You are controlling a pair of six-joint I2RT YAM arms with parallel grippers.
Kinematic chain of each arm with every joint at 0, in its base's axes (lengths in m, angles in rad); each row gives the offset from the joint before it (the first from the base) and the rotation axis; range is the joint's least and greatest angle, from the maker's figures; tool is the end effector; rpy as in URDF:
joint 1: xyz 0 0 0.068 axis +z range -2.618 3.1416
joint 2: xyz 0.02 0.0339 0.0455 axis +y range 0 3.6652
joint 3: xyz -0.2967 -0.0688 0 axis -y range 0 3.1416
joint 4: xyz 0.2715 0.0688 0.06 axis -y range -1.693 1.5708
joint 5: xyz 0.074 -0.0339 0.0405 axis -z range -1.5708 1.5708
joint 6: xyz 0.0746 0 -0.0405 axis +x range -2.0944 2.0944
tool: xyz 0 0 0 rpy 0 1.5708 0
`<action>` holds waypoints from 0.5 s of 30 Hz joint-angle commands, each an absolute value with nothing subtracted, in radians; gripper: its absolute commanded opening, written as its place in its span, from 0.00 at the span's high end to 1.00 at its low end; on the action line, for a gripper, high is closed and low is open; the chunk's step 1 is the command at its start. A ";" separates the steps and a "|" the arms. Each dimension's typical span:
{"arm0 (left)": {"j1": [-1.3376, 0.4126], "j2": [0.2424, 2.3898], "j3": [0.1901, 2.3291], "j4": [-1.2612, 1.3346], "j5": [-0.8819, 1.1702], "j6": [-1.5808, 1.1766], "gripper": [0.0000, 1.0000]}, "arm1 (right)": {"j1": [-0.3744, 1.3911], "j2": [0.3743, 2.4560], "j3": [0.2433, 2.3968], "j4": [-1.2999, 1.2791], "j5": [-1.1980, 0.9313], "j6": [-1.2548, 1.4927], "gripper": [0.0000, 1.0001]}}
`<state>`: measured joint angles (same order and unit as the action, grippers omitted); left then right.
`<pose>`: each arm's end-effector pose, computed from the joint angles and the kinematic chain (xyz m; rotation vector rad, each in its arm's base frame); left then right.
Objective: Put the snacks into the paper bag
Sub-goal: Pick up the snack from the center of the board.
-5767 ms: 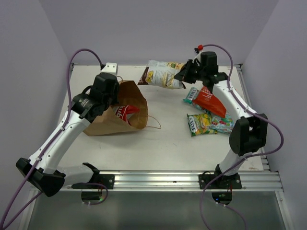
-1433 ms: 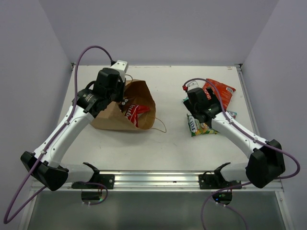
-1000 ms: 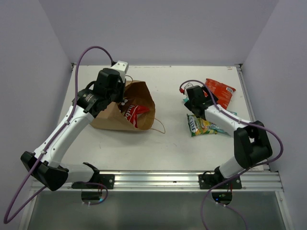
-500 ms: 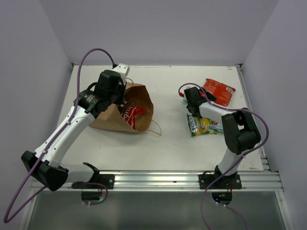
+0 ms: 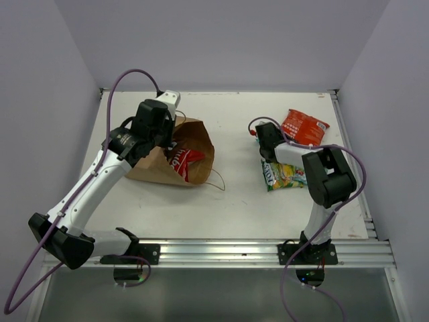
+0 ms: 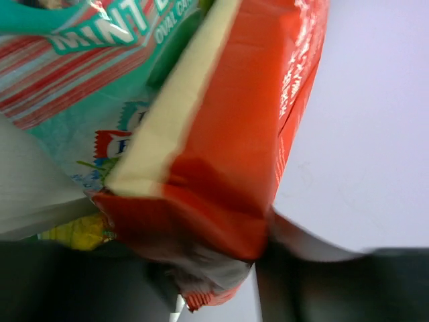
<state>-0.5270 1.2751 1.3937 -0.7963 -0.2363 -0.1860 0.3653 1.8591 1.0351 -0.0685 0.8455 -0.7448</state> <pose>0.2769 -0.1409 0.3972 0.2530 2.2148 -0.1243 0.4032 0.0944 0.1433 -0.9302 2.2146 -1.2060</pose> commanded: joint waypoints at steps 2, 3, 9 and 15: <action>-0.526 1.244 1.399 -0.799 -0.244 -0.166 1.00 | 0.362 1.839 1.088 -0.023 0.893 -0.750 0.70; -0.526 1.244 1.396 -0.799 -0.245 -0.166 1.00 | 0.361 1.836 1.091 -0.017 0.902 -0.755 0.84; -0.526 1.256 1.396 -0.798 -0.258 -0.163 1.00 | 0.385 1.755 1.098 0.018 0.946 -0.782 1.00; -0.526 1.279 1.422 -0.804 -0.276 -0.149 1.00 | 0.426 1.636 1.140 -0.039 0.939 -0.778 1.00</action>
